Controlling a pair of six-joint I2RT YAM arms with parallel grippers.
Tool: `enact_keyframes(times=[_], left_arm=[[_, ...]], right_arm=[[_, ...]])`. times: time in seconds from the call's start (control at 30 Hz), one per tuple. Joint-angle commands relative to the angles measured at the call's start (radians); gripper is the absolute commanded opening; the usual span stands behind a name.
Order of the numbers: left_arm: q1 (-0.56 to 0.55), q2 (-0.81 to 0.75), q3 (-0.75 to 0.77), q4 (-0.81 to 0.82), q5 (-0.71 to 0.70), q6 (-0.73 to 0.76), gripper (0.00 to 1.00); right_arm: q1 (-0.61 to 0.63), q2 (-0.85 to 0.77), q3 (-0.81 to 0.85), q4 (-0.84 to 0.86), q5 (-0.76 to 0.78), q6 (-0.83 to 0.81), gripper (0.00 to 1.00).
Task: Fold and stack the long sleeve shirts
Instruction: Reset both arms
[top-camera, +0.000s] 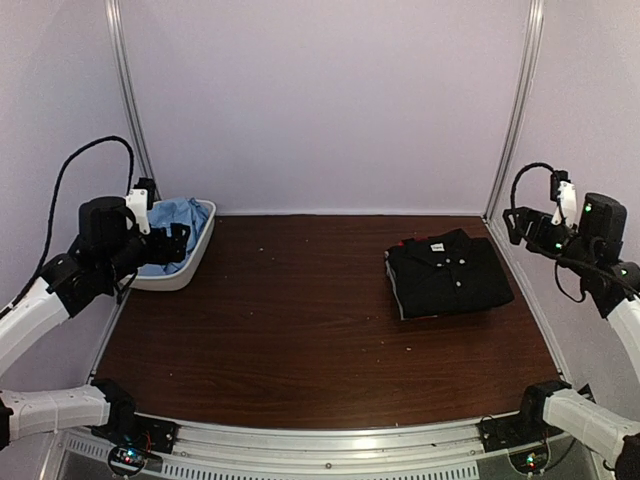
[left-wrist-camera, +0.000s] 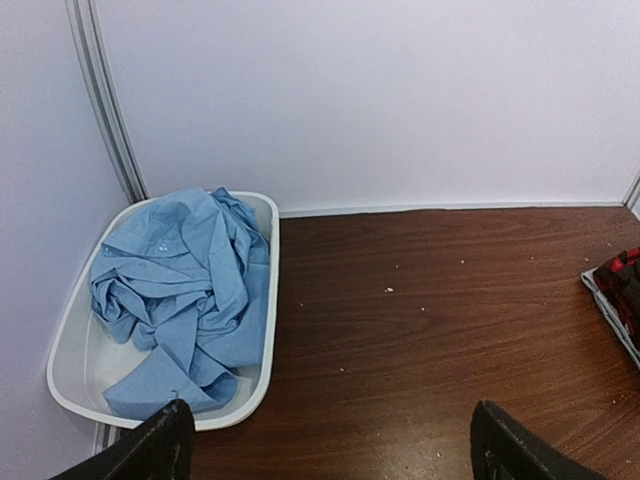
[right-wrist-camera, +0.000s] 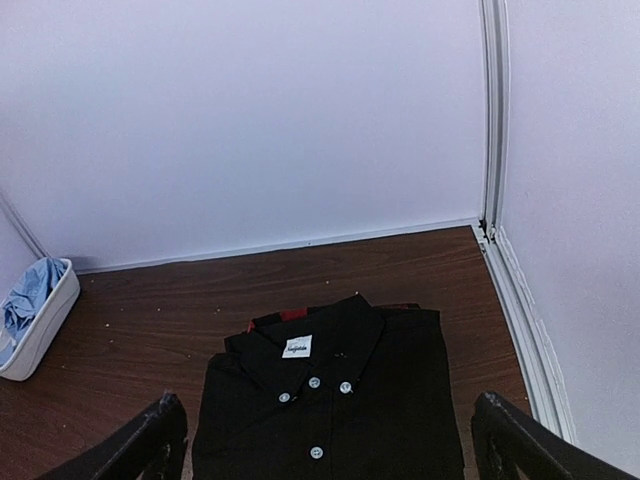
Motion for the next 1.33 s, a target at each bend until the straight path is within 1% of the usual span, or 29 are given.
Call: enact_keyframes(times=[0.0, 0.27, 0.73, 1.3], left_arm=[[0.006, -0.024, -0.018, 0.044, 0.057, 0.031, 0.98], [0.006, -0.080, -0.093, 0.113, 0.087, 0.042, 0.98], [0.006, -0.087, -0.099, 0.110, 0.093, 0.046, 0.98], [0.006, -0.105, -0.111, 0.116, 0.122, 0.043, 0.98]], right_arm=[[0.006, -0.044, -0.013, 0.065, -0.004, -0.018, 1.00], [0.006, 0.026, -0.004, 0.055, -0.026, -0.024, 1.00], [0.006, 0.033, -0.012, 0.066, -0.009, -0.034, 1.00], [0.006, 0.025, -0.030, 0.081, -0.029, -0.037, 1.00]])
